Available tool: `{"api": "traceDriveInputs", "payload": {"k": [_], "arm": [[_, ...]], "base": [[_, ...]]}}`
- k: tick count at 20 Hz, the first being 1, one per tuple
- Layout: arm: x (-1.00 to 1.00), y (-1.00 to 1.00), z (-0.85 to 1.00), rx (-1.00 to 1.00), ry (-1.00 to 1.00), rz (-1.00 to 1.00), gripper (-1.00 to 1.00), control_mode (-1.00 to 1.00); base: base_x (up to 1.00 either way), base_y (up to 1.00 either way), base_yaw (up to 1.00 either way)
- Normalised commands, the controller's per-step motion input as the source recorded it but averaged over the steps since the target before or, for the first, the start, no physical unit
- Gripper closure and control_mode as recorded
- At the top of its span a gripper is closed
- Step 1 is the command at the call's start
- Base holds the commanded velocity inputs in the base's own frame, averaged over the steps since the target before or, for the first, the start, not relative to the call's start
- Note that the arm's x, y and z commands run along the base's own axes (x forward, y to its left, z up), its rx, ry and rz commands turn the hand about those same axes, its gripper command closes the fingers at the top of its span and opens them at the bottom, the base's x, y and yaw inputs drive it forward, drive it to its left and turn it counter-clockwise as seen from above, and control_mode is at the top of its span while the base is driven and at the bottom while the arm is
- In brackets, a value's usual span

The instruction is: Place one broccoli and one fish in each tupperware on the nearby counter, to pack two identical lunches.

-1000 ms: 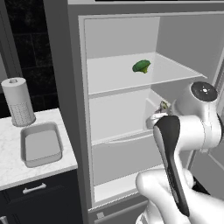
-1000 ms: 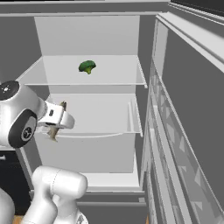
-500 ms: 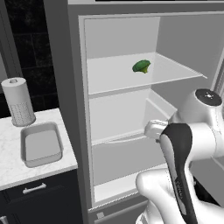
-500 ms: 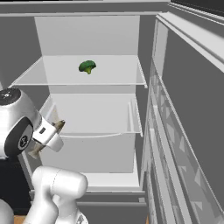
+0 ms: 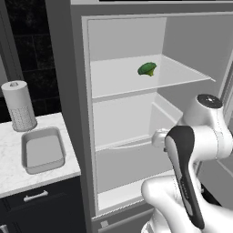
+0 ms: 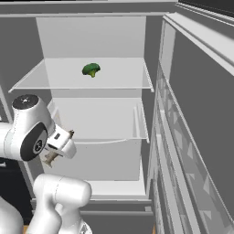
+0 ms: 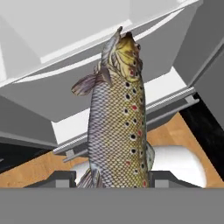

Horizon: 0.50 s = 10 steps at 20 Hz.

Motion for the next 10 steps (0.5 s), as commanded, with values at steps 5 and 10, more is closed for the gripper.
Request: {"api": "traceDriveInputs", "payload": {"k": [5, 10], "arm": [[0.00, -0.21, -0.32, -0.15, 0.00, 0.07, 1.00, -1.00], [-0.01, 0.01, 0.00, 0.00, 0.00, 0.02, 1.00, -1.00]], "base": [[0.00, 0.00, 0.00], [0.00, 0.00, 0.00]]}}
